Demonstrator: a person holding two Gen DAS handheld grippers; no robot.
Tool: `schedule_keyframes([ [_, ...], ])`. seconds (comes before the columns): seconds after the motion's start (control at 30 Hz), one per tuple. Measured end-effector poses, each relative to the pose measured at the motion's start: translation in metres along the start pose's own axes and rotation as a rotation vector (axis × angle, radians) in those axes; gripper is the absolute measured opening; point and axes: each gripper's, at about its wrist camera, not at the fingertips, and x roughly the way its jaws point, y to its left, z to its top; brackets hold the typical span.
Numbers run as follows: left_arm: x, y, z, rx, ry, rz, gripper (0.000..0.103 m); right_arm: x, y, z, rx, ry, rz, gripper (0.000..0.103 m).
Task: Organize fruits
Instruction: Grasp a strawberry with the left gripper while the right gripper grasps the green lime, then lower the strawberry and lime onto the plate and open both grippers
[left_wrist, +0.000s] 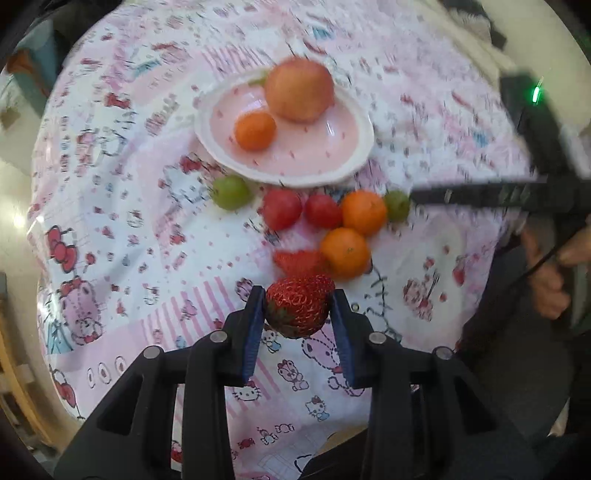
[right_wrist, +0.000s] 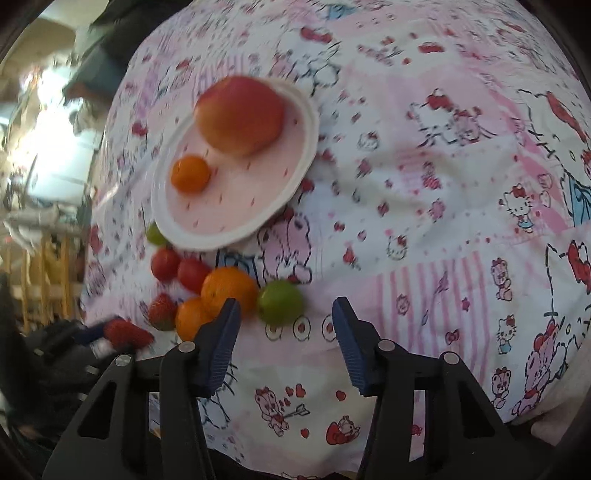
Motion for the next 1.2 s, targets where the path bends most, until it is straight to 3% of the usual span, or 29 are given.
schedule_keyframes([
  [0.13, -0.013, 0.023, 0.008, -0.097, -0.065, -0.001, 0.031, 0.01, 0.011, -0.005, -0.069, 0.025, -0.073, 0.054],
  [0.23, -0.022, 0.037, 0.008, -0.139, -0.089, -0.007, 0.032, 0.02, 0.028, -0.01, -0.181, 0.037, -0.177, 0.054],
  [0.5, -0.025, 0.038, 0.011, -0.153, -0.1, -0.029, 0.032, 0.043, 0.055, -0.02, -0.4, 0.031, -0.359, 0.054],
  [0.73, -0.027, 0.036, 0.014, -0.158, -0.109, -0.032, 0.032, 0.049, 0.061, -0.015, -0.443, 0.015, -0.359, 0.053],
  [0.8, -0.026, 0.036, 0.014, -0.159, -0.109, -0.033, 0.032, 0.05, 0.063, -0.013, -0.465, 0.013, -0.349, 0.039],
  [0.87, -0.026, 0.036, 0.015, -0.159, -0.11, -0.033, 0.032, 0.05, 0.064, -0.013, -0.48, 0.014, -0.332, 0.035],
  [1.2, -0.026, 0.036, 0.017, -0.17, -0.116, -0.032, 0.032, 0.019, 0.047, -0.021, -0.389, -0.044, -0.219, 0.034],
])
